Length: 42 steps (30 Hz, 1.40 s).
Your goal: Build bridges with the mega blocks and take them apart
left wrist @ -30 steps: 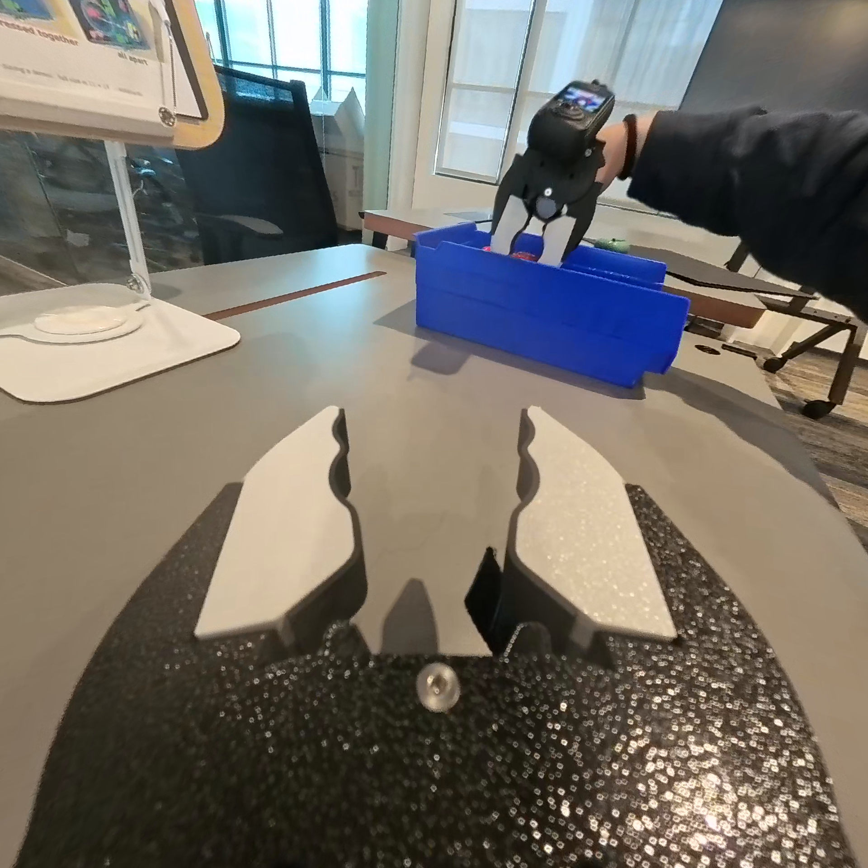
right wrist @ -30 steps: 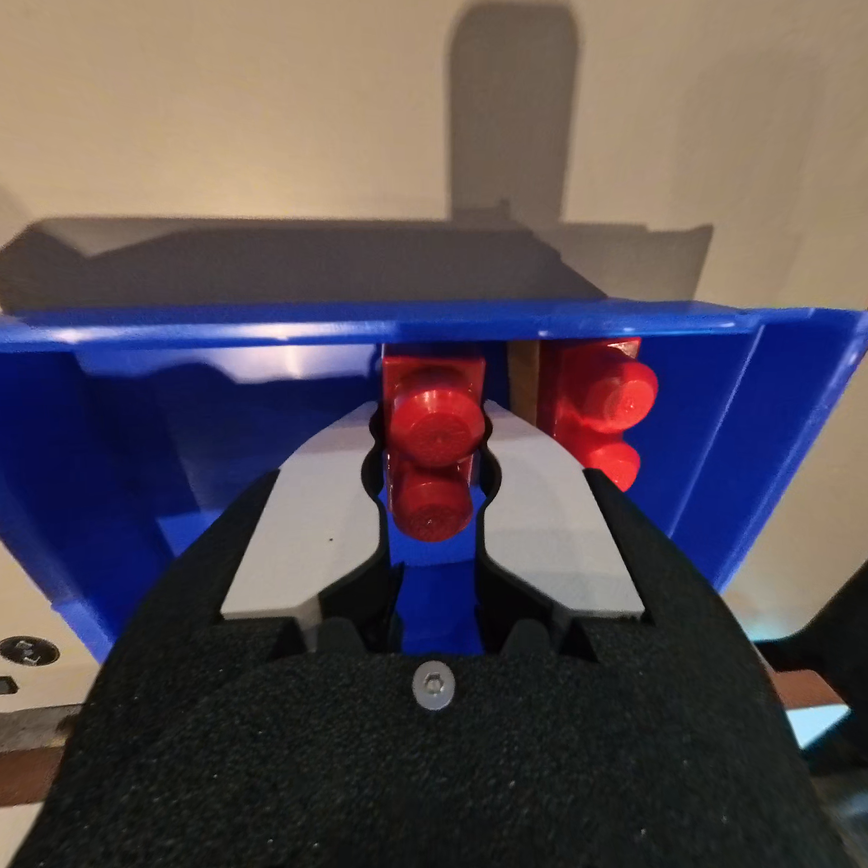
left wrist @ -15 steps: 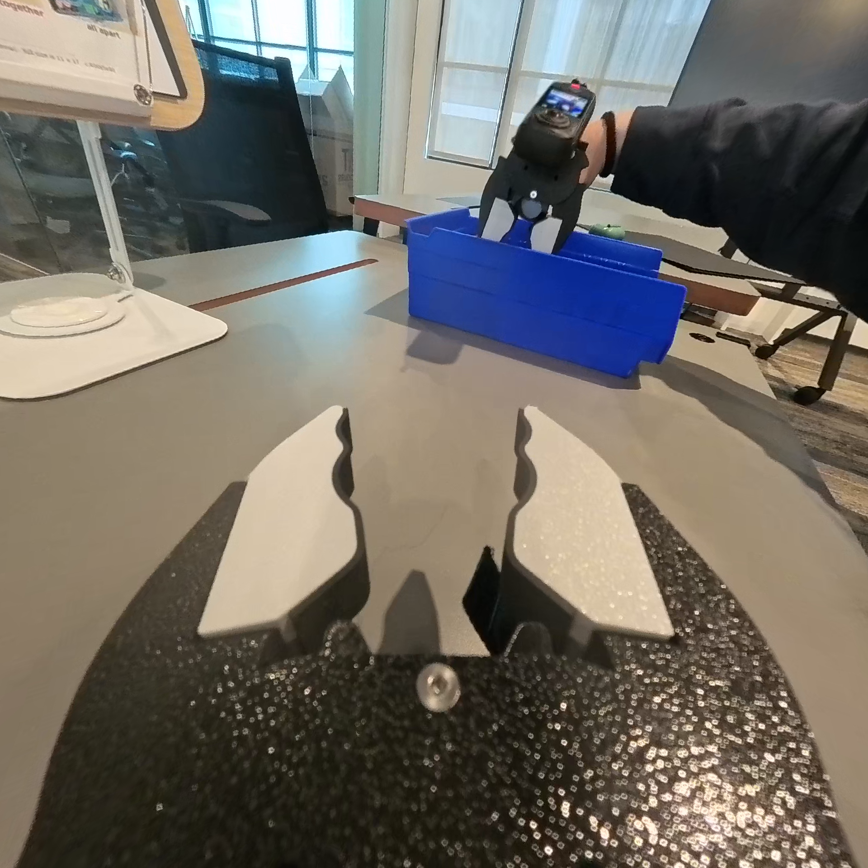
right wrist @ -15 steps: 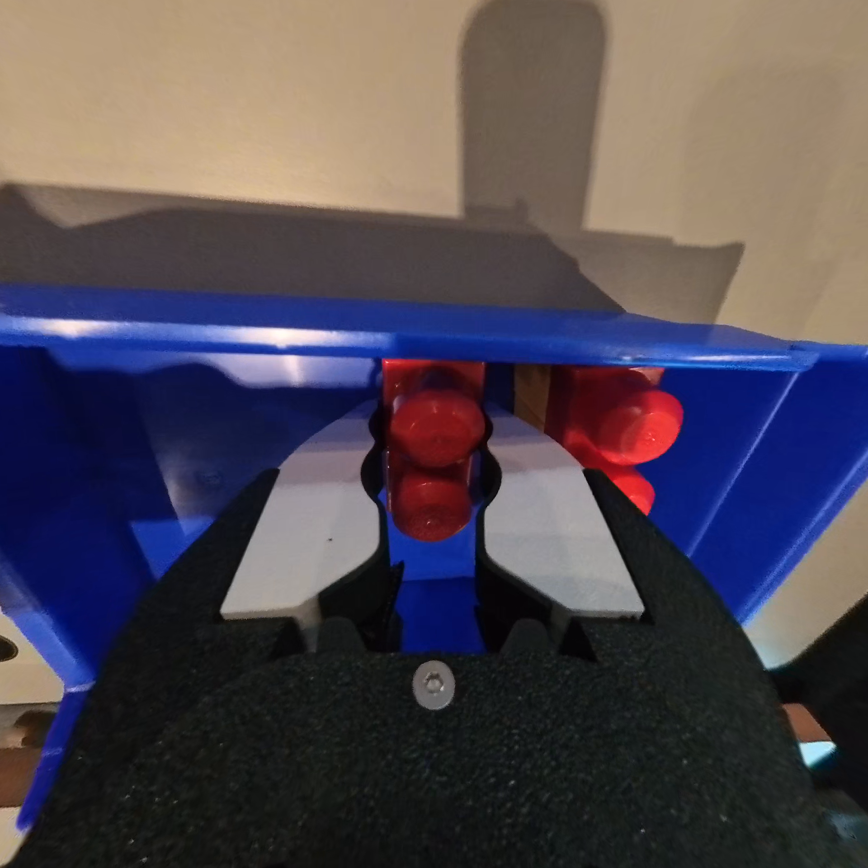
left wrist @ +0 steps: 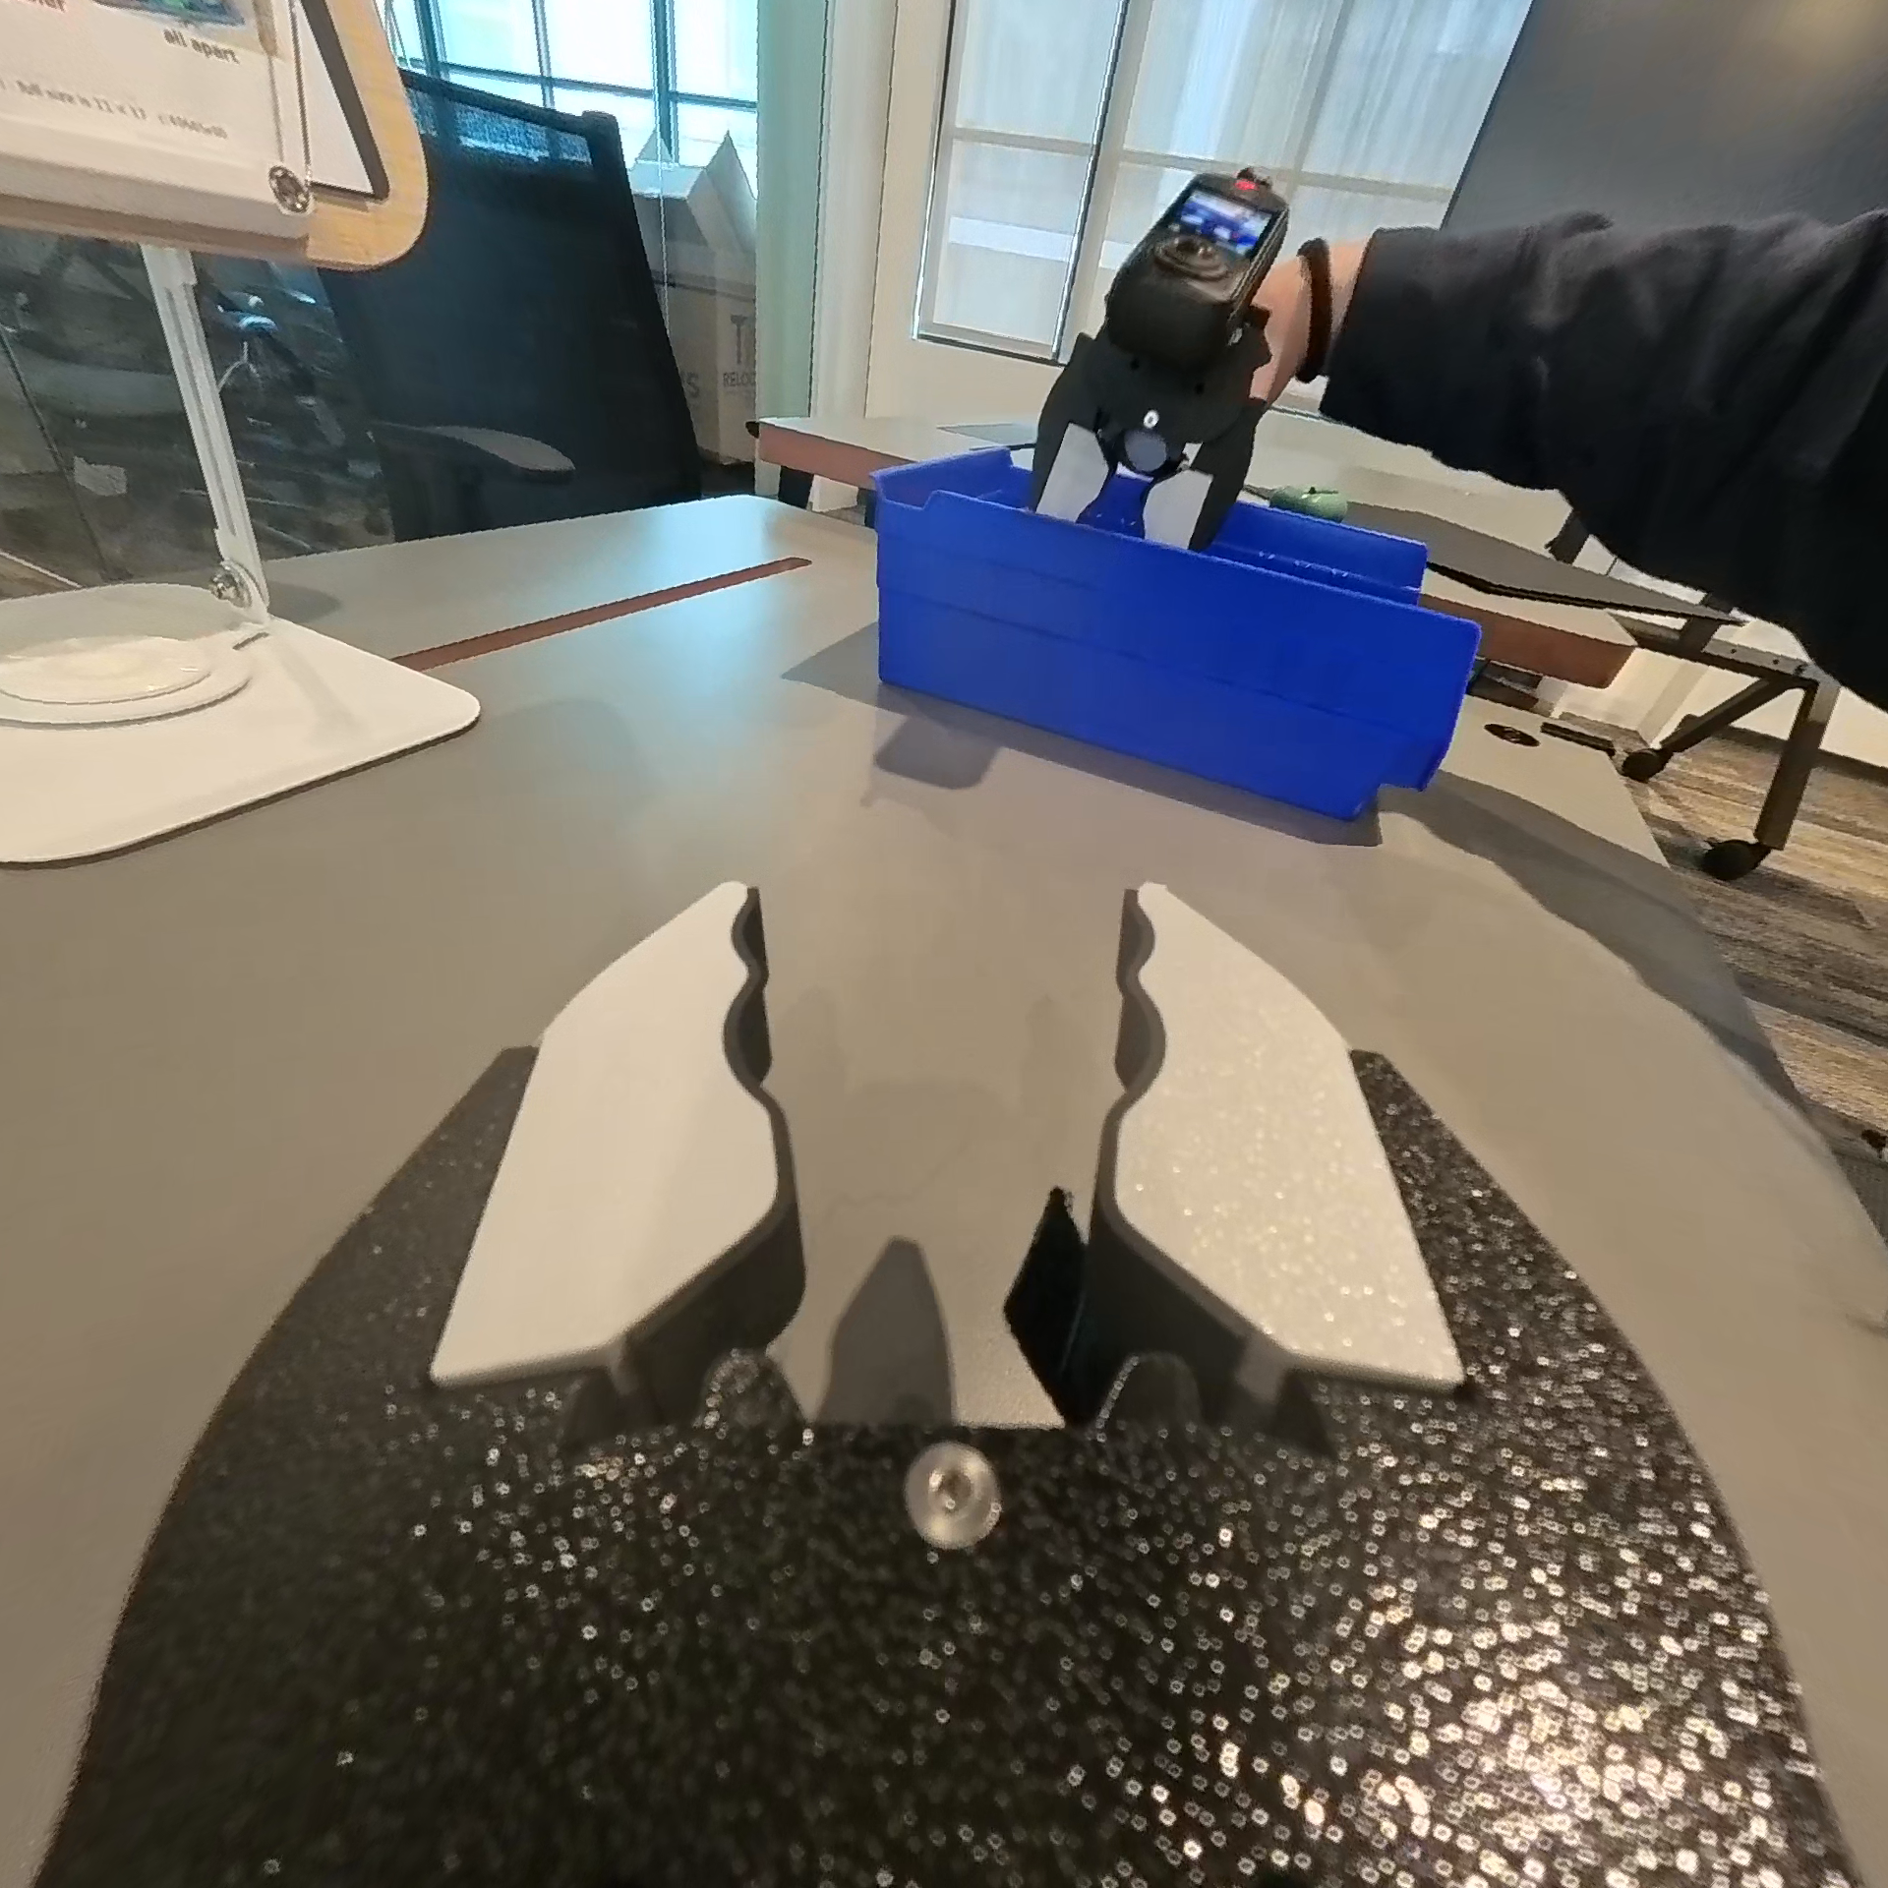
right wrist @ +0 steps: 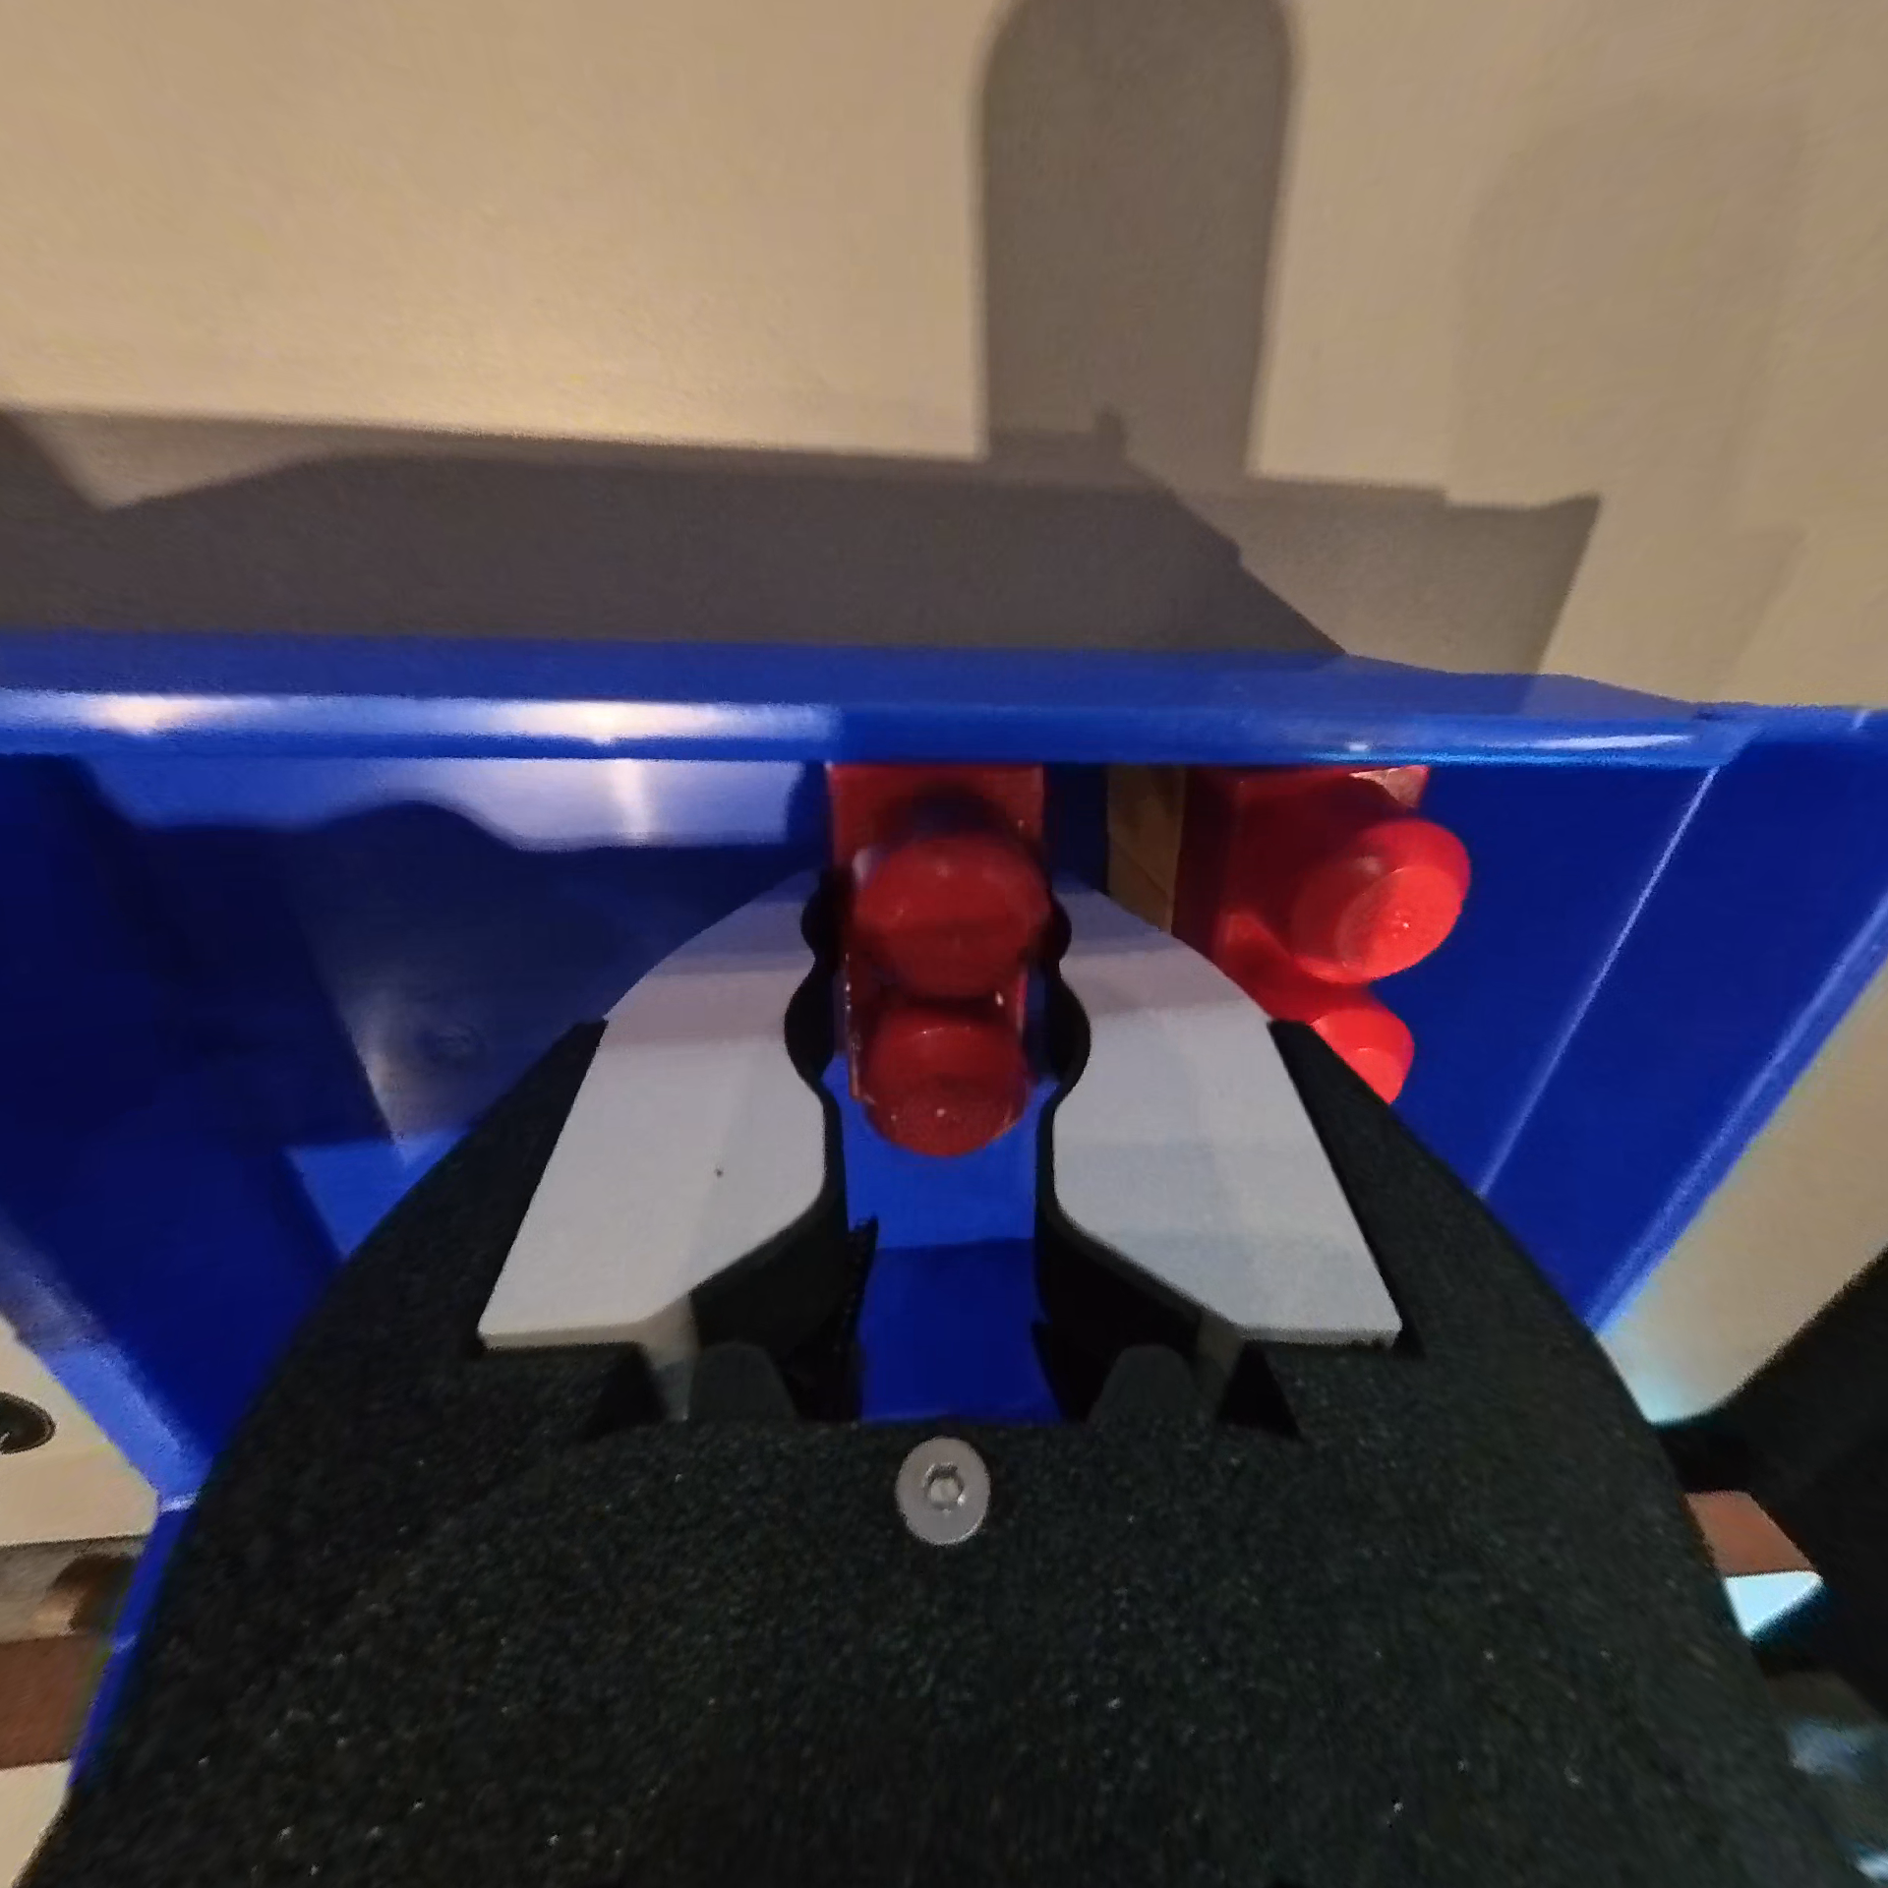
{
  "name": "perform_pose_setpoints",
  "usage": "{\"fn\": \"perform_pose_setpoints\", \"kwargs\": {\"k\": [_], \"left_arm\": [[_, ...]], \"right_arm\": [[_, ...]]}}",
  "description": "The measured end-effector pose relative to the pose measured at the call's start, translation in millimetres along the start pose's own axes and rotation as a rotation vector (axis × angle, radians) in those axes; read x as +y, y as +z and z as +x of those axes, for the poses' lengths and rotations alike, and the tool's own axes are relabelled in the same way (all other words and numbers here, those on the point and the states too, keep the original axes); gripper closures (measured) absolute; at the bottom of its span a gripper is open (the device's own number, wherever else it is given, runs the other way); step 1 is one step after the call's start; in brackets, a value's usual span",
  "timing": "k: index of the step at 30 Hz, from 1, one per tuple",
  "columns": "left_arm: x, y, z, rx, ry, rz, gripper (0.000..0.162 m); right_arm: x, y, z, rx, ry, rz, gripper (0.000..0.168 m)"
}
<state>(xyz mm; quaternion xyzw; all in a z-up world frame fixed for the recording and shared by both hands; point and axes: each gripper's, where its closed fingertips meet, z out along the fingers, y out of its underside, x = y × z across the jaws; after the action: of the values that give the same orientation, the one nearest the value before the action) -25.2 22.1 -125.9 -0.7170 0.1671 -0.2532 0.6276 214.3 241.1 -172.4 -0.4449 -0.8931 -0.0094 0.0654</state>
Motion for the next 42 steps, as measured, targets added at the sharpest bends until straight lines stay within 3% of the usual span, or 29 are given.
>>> {"fn": "perform_pose_setpoints", "kwargs": {"k": [9,15,20,25,28,33,39,42], "left_arm": [[-1,0,1,0.008,-0.009,0.004,0.097],[-2,0,1,0.016,-0.019,0.014,0.097],[-3,-1,2,0.007,-0.015,0.019,0.096],[-9,-4,0,-0.039,0.015,0.04,0.095],[-15,-11,-4,-0.088,0.026,0.053,0.095],[-14,-23,-16,-0.175,0.022,0.038,0.095],[-13,-51,-48,-0.383,-0.012,0.058,0.097],[-16,-72,-58,-0.512,0.018,0.055,0.097]], "right_arm": [[3,-18,-3,0.006,0.013,-0.048,0.128],[1,-74,-4,0.13,0.1,-0.041,0.123],[-65,-142,-5,0.442,0.058,0.192,0.14],[-146,-182,-38,0.605,0.229,0.525,0.144],[-195,-174,-64,0.648,0.406,0.667,0.154],[-280,-116,-87,0.484,0.571,0.923,0.156],[-301,-59,-14,0.513,0.868,1.112,0.154],[-309,-47,4,0.541,0.953,1.187,0.143]]}}
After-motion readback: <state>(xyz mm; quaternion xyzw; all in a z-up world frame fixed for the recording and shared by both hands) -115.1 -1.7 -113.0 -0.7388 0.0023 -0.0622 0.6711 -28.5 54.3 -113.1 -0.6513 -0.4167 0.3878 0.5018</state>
